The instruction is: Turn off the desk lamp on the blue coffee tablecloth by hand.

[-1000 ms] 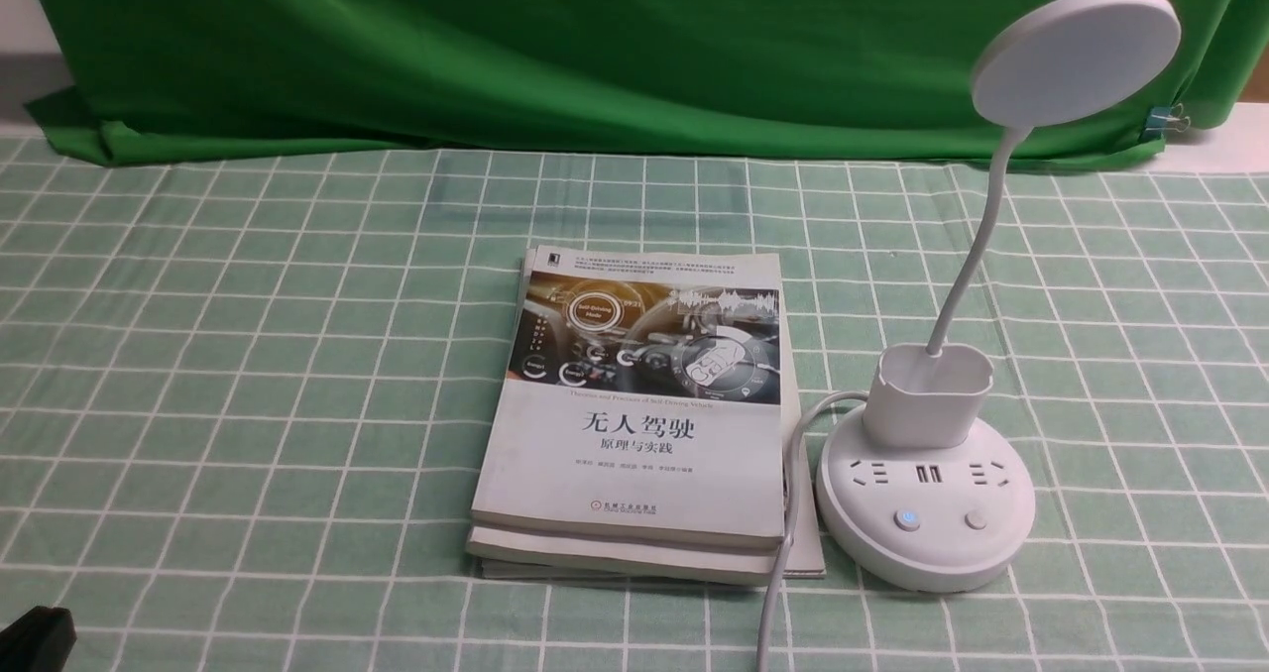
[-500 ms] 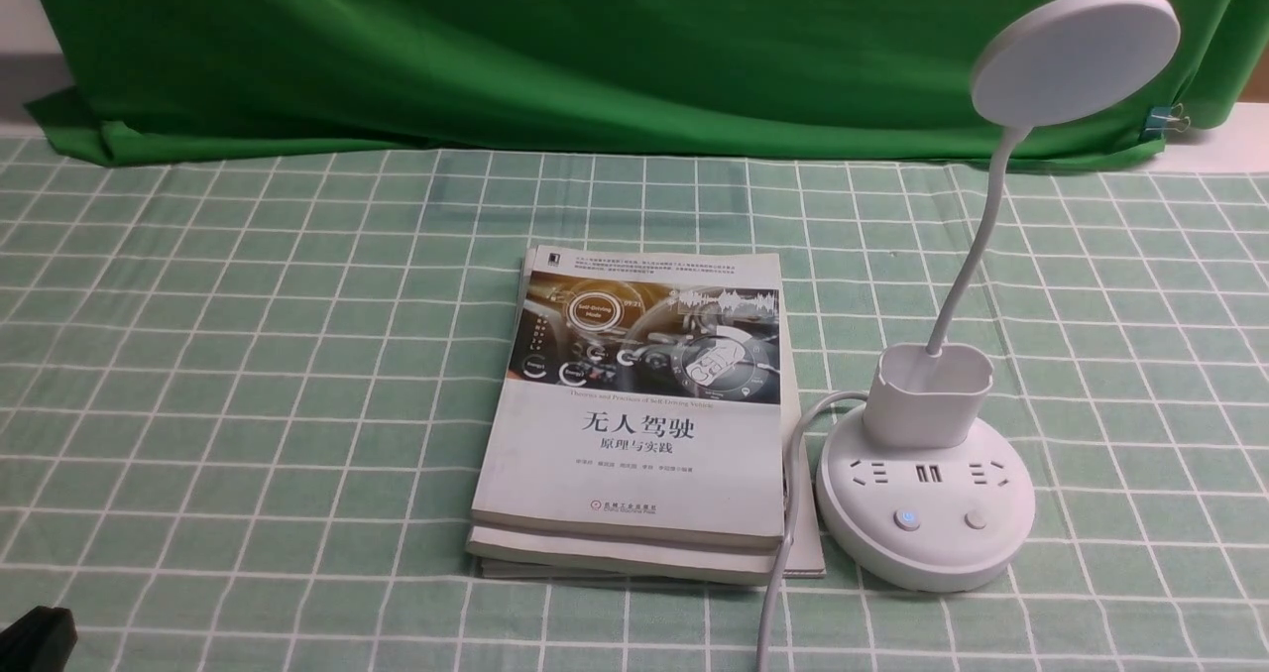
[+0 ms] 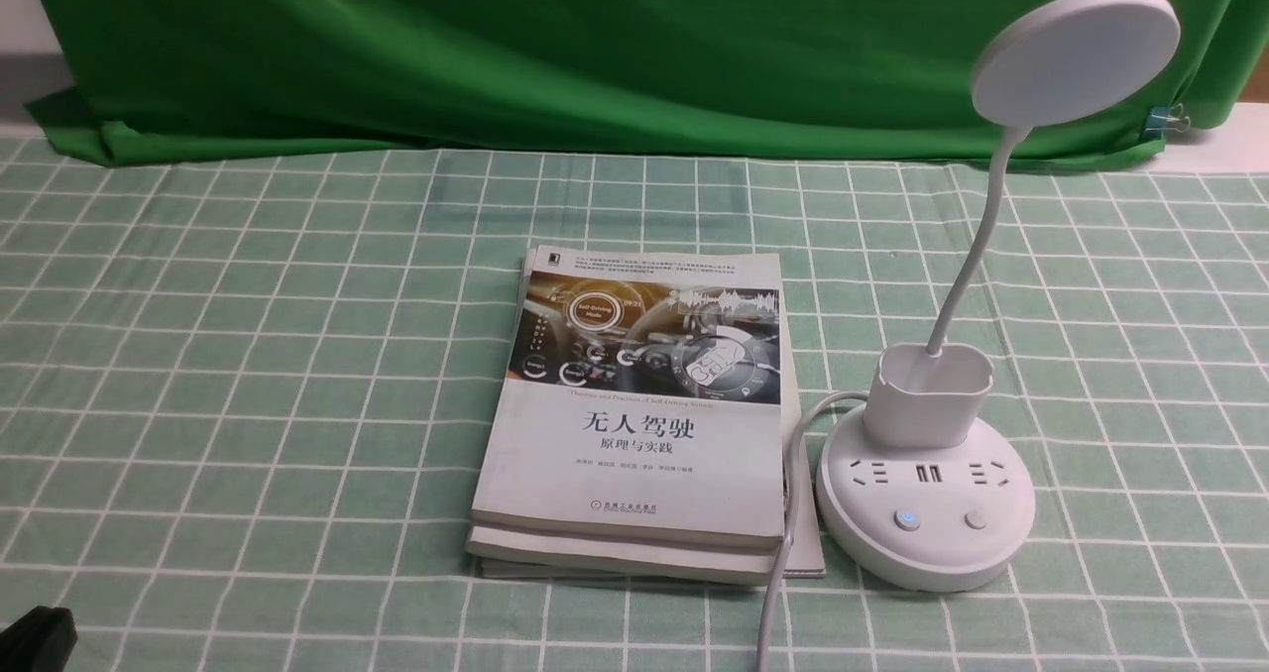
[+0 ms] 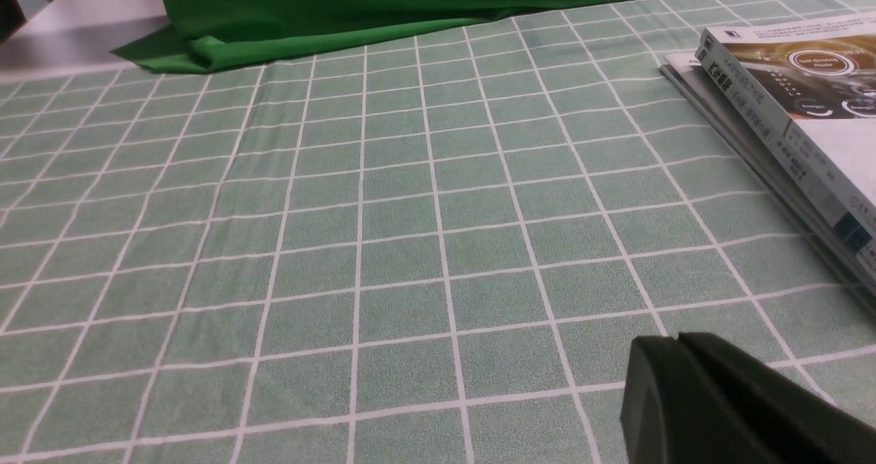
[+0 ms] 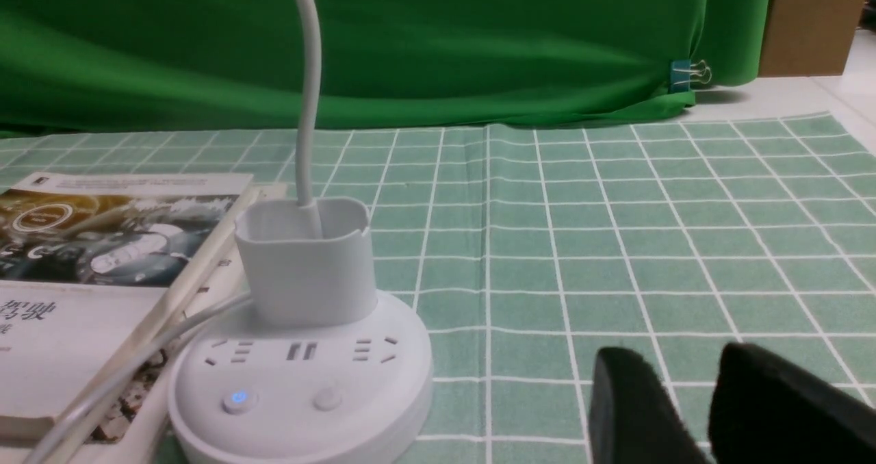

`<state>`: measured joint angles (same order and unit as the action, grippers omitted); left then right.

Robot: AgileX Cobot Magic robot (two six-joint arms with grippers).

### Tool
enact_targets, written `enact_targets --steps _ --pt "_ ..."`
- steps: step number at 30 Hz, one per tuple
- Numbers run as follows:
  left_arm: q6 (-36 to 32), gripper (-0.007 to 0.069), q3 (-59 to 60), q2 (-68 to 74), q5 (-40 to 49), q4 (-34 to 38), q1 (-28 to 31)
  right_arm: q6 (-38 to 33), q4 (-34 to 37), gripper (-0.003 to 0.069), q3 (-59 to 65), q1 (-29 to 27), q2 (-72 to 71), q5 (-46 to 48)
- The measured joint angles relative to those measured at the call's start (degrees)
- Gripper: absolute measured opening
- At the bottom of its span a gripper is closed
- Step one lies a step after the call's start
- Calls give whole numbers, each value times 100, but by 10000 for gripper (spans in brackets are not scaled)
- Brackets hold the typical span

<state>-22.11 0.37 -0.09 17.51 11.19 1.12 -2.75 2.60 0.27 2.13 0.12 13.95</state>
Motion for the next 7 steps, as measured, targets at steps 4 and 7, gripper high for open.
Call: enact_targets --steps 4,7 --pt "0 0 0 0 0 0 0 0 0 213 0 0 0 0" --pt "0 0 0 0 0 0 0 0 0 220 0 0 0 0"
